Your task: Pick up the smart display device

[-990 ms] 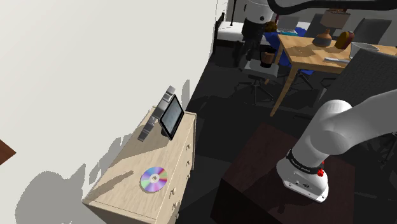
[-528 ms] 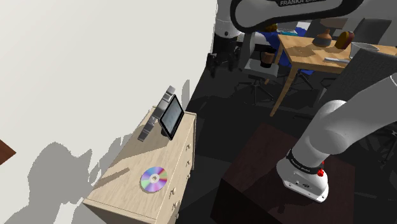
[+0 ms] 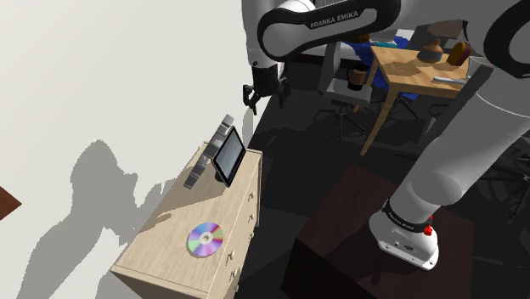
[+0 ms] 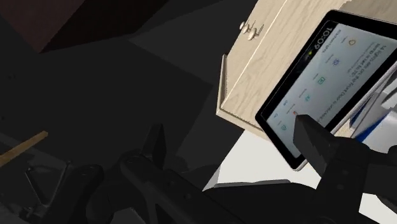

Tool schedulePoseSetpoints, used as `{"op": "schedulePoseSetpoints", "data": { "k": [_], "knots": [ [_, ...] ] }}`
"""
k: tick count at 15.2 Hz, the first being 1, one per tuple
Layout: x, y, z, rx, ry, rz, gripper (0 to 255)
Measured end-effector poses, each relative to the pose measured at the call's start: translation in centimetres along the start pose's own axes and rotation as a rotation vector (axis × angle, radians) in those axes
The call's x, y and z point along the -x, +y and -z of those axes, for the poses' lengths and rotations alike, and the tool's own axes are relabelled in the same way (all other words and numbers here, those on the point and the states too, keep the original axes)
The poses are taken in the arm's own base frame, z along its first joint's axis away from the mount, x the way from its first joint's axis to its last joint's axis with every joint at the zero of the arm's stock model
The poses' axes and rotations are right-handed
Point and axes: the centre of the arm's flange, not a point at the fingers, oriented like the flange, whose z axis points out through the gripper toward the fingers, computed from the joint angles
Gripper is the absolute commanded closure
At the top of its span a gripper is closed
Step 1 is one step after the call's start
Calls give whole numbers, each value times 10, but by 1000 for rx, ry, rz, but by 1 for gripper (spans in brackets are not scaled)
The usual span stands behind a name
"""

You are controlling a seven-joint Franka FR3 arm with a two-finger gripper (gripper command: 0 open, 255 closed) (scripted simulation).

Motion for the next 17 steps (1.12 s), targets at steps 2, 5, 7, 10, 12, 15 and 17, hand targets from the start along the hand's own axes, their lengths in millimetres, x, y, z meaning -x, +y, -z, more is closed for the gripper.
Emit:
{"op": "schedulePoseSetpoints", "data": {
  "k": [2, 5, 7, 10, 12, 15, 17],
  "knots": [
    [-9, -25, -14, 19, -16, -64, 0],
    [-31, -59, -37, 47, -41, -162, 0],
    [-50, -74, -46, 61, -50, -233, 0],
    [-77, -91, -33, 47, -32, -346, 0],
    [-97, -100, -29, 42, -33, -416, 0],
    [-126, -128, -34, 43, -33, -514, 0],
    [-148, -141, -105, 116, -100, -539, 0]
  ]
}}
